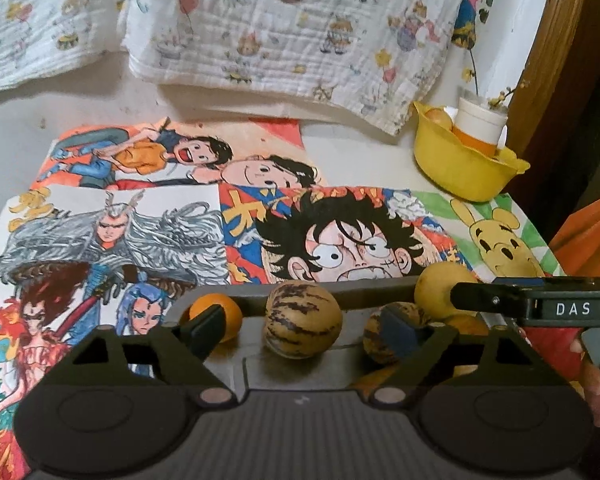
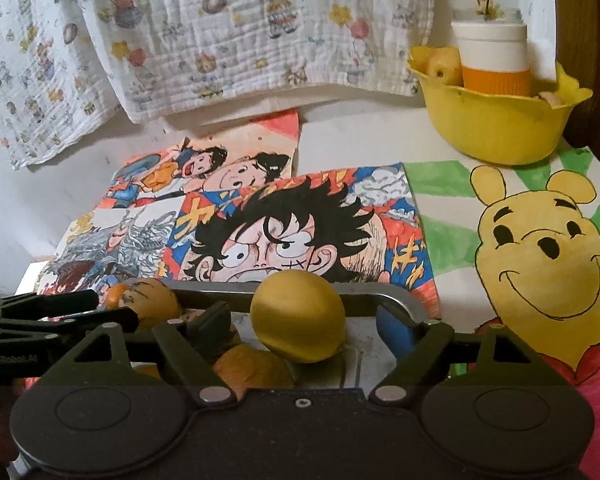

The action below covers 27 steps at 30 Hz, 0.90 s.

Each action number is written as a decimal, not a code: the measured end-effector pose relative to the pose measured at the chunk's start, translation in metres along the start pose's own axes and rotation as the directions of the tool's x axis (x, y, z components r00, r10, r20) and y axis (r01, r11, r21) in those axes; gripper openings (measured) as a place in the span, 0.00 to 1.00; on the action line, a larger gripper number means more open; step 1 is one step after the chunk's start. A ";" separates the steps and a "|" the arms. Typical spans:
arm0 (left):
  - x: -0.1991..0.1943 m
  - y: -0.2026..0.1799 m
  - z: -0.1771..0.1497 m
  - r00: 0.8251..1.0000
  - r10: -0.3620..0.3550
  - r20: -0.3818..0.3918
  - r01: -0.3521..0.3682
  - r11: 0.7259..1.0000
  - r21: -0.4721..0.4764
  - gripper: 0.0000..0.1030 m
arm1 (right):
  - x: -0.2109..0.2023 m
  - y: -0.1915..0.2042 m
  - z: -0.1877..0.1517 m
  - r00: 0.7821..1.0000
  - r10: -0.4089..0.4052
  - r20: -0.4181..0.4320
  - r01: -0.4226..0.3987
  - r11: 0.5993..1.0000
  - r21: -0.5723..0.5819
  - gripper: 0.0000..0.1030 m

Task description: Organize fruits

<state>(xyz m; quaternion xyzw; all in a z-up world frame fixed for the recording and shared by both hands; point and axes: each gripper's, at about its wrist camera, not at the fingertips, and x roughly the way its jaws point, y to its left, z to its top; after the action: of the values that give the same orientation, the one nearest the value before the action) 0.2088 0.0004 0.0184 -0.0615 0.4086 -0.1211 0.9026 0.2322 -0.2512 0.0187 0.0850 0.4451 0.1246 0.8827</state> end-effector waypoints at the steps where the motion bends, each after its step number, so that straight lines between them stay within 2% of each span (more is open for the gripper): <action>1: -0.003 -0.001 -0.001 1.000 0.007 0.009 -0.007 1.000 0.001 0.91 | -0.002 0.000 -0.001 1.000 0.001 0.006 -0.001 1.000 -0.001 0.81; 4: -0.012 -0.002 -0.003 0.999 0.035 0.038 -0.035 0.999 -0.003 0.96 | -0.011 0.002 -0.004 1.000 0.001 0.031 0.000 1.000 -0.004 0.84; 10: -0.026 0.002 -0.010 0.996 0.065 0.068 -0.062 0.997 -0.047 0.99 | -0.030 0.009 -0.018 0.995 0.000 0.102 0.002 1.000 -0.025 0.91; 17: -0.040 0.010 -0.021 0.995 0.064 0.078 -0.055 0.993 -0.108 0.99 | -0.045 0.018 -0.037 0.988 0.008 0.156 -0.001 0.999 -0.045 0.97; 27: -0.065 0.000 -0.044 0.980 0.152 0.132 -0.146 0.988 -0.052 0.99 | -0.071 0.034 -0.060 0.965 0.013 0.263 0.007 0.997 -0.074 0.99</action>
<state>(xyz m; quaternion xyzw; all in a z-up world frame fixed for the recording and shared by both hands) 0.1340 0.0178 0.0365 -0.0577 0.3522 -0.0401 0.9333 0.1384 -0.2378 0.0468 0.0687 0.3190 0.1300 0.9363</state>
